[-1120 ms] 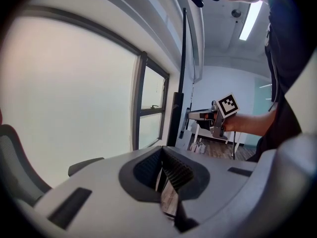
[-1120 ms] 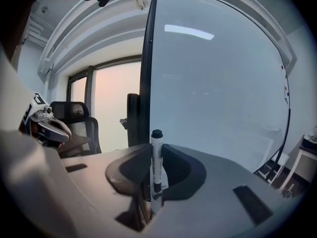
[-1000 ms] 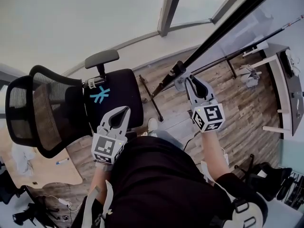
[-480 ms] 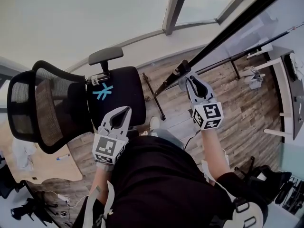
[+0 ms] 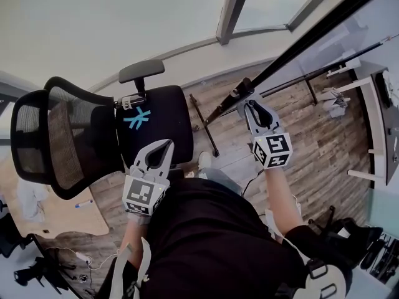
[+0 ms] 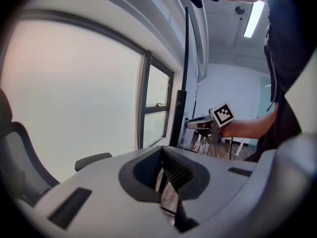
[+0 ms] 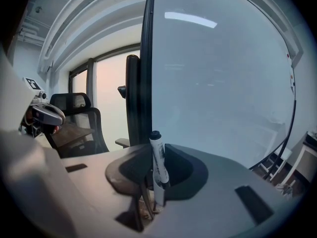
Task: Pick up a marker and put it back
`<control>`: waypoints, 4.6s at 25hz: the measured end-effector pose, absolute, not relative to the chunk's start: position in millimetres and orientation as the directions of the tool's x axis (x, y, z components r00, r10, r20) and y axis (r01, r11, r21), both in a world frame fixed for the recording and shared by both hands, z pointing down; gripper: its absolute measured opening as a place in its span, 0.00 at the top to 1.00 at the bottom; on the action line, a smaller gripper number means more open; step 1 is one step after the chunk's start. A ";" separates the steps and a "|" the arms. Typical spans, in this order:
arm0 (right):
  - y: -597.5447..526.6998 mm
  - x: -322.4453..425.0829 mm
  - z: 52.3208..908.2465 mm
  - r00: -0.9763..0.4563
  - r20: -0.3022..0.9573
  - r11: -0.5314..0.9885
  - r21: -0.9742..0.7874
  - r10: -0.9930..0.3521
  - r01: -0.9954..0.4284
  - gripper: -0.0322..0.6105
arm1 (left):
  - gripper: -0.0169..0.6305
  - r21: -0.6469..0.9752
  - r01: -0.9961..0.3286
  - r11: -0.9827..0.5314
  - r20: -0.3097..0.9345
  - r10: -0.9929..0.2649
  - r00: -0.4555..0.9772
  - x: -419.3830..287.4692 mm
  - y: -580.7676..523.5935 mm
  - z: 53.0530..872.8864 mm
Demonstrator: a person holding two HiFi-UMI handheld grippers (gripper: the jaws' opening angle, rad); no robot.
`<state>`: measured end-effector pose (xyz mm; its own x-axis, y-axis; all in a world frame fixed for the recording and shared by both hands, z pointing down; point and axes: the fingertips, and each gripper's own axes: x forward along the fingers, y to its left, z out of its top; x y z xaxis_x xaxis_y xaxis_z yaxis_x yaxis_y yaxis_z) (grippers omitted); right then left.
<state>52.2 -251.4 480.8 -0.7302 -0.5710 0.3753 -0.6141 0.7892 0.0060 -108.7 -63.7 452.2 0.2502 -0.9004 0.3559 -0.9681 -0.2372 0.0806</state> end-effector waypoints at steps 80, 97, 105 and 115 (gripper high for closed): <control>-53.4 104.5 429.0 -0.487 0.330 0.514 -0.005 -0.809 -0.858 0.82 | 0.96 0.133 -0.684 -0.717 0.260 -0.641 0.722 -37.4 -54.8 446.1; -21.5 94.9 444.7 -0.506 0.356 0.524 -0.052 -0.785 -0.850 0.82 | 0.96 0.128 -0.659 -0.742 0.265 -0.614 0.743 -29.8 -45.6 444.9; -30.6 101.8 439.0 -0.510 0.341 0.522 -0.063 -0.790 -0.851 0.82 | 0.96 0.122 -0.681 -0.722 0.269 -0.637 0.723 -37.5 -49.6 443.4; -37.5 104.3 433.4 -0.520 0.332 0.536 -0.051 -0.787 -0.843 0.83 | 0.96 0.111 -0.713 -0.692 0.262 -0.672 0.693 -50.0 -54.1 438.9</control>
<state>104.3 -37.5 433.4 -0.5200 -0.7870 0.3319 -0.8429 0.5356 -0.0505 -50.0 -54.1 438.9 0.6926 -0.6719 0.2623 -0.7134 -0.6919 0.1113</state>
